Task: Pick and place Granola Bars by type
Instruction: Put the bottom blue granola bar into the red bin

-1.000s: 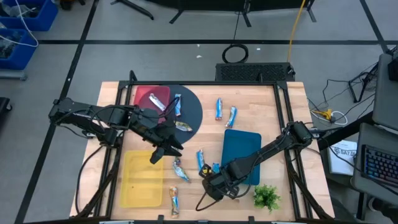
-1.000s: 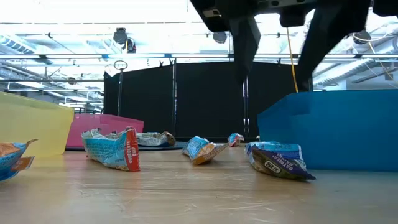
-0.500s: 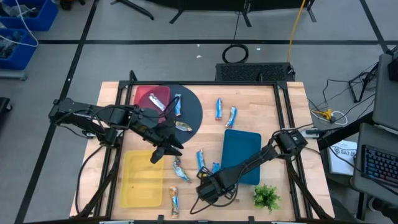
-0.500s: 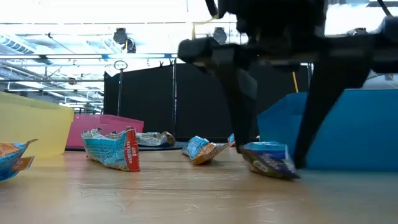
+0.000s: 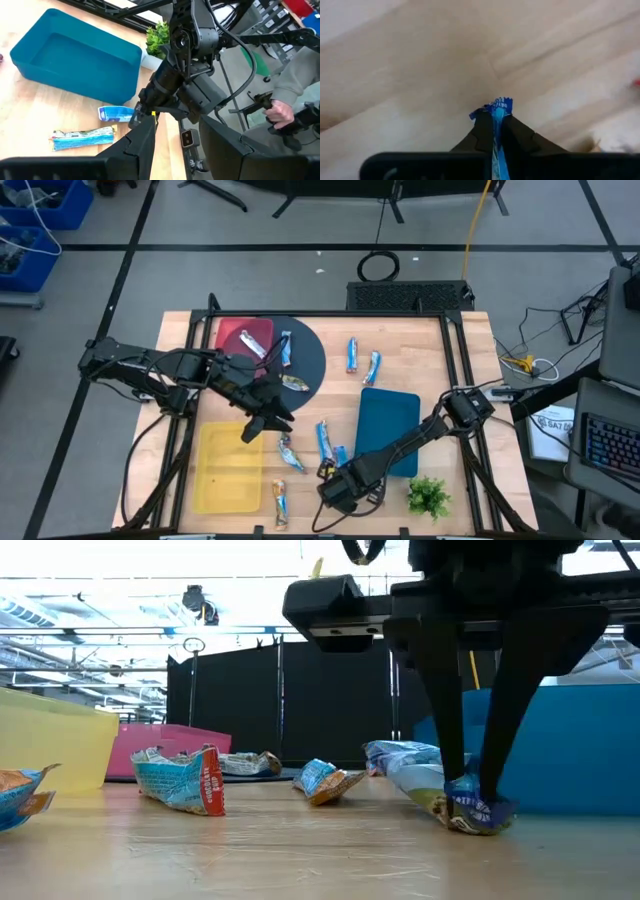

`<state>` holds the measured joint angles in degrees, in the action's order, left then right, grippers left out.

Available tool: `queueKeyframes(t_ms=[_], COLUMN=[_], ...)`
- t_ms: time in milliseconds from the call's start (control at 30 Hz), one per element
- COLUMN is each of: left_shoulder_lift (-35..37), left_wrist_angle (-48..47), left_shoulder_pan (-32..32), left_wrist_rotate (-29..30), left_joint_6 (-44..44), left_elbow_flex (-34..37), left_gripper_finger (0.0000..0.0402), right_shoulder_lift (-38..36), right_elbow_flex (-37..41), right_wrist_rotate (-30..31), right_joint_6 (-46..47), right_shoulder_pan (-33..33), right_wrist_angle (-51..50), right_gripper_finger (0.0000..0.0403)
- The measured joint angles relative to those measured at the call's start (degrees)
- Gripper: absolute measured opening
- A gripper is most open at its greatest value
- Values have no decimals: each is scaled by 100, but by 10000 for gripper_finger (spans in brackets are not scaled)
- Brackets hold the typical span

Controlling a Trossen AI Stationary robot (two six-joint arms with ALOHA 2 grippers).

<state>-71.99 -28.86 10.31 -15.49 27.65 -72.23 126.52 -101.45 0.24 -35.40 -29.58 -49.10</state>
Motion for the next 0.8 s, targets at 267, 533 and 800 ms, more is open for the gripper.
queueKeyframes(t_ms=[267, 533, 800], left_shoulder_lift=[0, 0, 0], left_wrist_angle=[-7, -118, 815], left_shoulder_pan=[0, -82, -769], left_wrist_rotate=[94, 1067, 1115], left_joint_6=[-82, -425, 895], left_elbow_flex=[0, 0, 146], left_gripper_finger=[157, 157, 157], right_shoulder_lift=[-394, -1351, -1565], right_elbow_flex=[-234, -873, -1542], right_wrist_rotate=[855, 1658, 2901], right_joint_6=[-48, 363, -331], right_shoulder_pan=[-164, -500, -611], right_wrist_angle=[-538, -1099, -1959], right_gripper_finger=[3, 1, 0])
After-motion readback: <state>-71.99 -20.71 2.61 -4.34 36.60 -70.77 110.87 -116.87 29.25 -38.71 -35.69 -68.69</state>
